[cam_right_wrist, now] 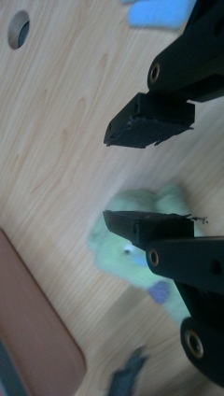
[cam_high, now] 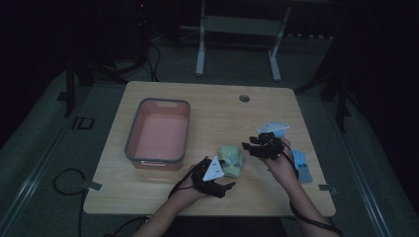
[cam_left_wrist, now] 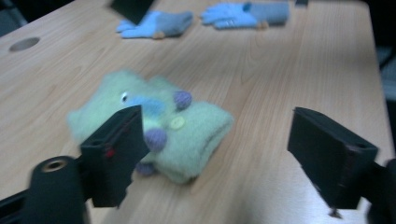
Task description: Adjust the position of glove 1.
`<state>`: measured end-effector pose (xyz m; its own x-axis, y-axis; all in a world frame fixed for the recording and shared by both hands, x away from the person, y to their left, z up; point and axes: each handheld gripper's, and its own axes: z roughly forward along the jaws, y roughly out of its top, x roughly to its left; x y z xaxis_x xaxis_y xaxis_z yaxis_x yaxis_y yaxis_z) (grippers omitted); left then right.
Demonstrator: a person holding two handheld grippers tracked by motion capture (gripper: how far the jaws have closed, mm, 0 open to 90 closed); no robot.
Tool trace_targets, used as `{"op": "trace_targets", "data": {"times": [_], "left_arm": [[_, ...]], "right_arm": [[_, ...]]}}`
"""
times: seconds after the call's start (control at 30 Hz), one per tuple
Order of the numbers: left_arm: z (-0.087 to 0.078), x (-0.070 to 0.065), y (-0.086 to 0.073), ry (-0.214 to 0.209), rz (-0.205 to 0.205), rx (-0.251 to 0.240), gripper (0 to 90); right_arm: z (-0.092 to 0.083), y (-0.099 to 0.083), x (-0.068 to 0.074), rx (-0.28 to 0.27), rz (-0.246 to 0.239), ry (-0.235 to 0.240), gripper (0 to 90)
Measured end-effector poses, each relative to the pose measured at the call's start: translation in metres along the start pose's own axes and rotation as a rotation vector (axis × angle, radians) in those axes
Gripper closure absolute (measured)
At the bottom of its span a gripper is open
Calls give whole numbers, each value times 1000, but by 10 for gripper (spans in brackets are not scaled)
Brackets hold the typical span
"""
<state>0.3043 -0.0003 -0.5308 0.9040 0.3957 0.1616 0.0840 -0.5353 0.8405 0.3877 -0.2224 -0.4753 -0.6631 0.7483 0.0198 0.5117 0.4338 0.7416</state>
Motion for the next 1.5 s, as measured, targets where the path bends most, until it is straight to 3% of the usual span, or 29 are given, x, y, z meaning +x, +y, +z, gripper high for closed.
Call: {"op": "trace_targets", "data": {"times": [0.17,0.3,0.43,0.63,0.77,0.87,0.97,1.03,1.13,1.27,1.5], "left_arm": [[16,8,4,-30,50,51,313],[27,12,0,-21,104,110,330],[33,15,-3,-19,125,136,363],[38,18,-5,-34,181,162,398],[41,14,-6,-32,228,174,395],[41,13,-5,-24,250,178,418],[42,13,-4,14,262,186,550],[40,14,-1,8,244,185,646],[40,15,1,0,231,190,711],[34,21,9,-28,192,203,750],[23,25,20,-38,204,212,759]], "right_arm": [[21,5,-2,43,1,89,477],[41,3,-7,85,26,140,443],[60,-2,-11,133,56,188,400],[76,-9,-17,206,115,258,415],[82,-13,-22,244,185,352,502],[83,-12,-23,255,202,368,556],[80,-10,-20,257,188,351,611],[79,-9,-17,254,174,339,639],[78,-8,-16,248,180,332,657],[73,-5,-13,238,180,318,685],[64,4,-9,222,166,319,696]]}}
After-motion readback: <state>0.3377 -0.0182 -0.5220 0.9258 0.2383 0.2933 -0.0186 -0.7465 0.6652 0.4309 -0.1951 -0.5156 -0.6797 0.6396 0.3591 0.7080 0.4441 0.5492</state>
